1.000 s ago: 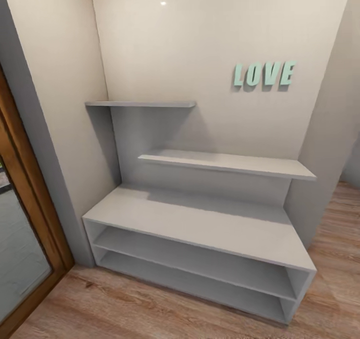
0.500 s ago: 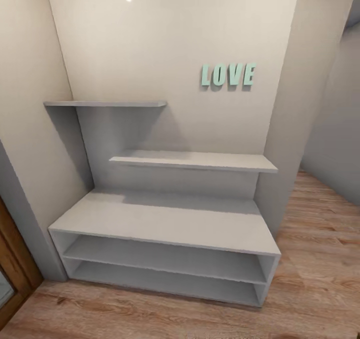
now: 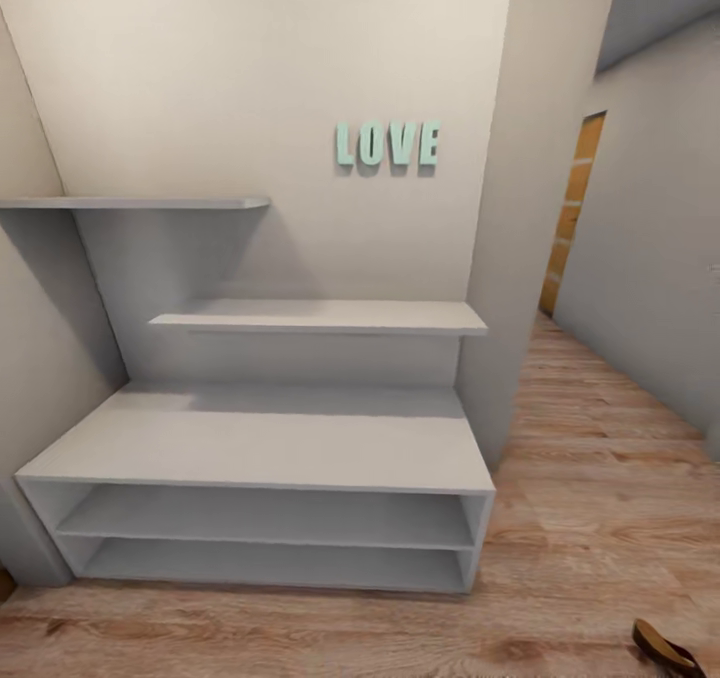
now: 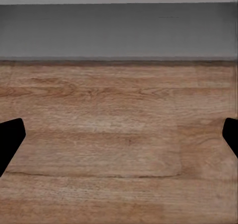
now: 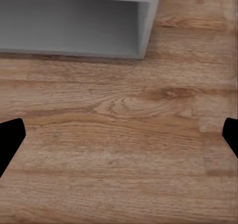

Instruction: Pick up the two gym shoes and the two sandals from the corridor floor and place them onto the hallstand (shoe rack) in the corridor, making sure they are on the rack and not on the floor. Arrange them so the two gym shoes are next to each other and the two sandals are next to each other.

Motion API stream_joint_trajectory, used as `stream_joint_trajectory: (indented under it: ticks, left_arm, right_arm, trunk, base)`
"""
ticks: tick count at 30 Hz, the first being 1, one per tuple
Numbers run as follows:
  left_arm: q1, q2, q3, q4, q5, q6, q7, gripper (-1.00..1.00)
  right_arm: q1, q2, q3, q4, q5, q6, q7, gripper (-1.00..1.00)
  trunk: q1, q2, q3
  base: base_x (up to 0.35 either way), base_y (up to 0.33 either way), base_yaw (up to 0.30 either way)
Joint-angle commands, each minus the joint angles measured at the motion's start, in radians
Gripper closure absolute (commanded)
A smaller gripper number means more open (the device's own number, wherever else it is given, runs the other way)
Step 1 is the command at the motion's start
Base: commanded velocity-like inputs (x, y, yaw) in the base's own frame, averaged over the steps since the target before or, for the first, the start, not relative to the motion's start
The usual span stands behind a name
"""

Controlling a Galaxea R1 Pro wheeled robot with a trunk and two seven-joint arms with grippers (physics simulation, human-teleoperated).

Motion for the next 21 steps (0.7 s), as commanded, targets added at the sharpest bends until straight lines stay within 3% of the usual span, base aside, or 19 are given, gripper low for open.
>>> stream_joint_trajectory:
  ticks: [1,11,21]
  left_arm:
    - [0.0,0.001,0.0,0.0,0.004,-0.003,-0.005,-1.0]
    - [0.0,0.001,0.0,0.002,0.005,-0.003,-0.005,-1.0]
    - [-0.001,0.003,0.001,0.002,0.006,-0.002,-0.005,-1.0]
  right_arm:
    - [-0.001,0.0,0.0,0.001,0.0,-0.003,0.0,-1.0]
    - [-0.001,-0.001,0.0,0.001,0.001,-0.003,0.003,-1.0]
    - [-0.001,-0.001,0.0,0.001,0.001,-0.003,0.0,-1.0]
  trunk:
    - [0.0,0.0,-0.001]
    - [0.0,0.0,-0.002]
    - [0.0,0.0,-0.003]
  base:
    - [0.0,-0.269,-0.063]
    - [-0.019,-0.266,-0.02]
    - [-0.233,-0.193,0.0]
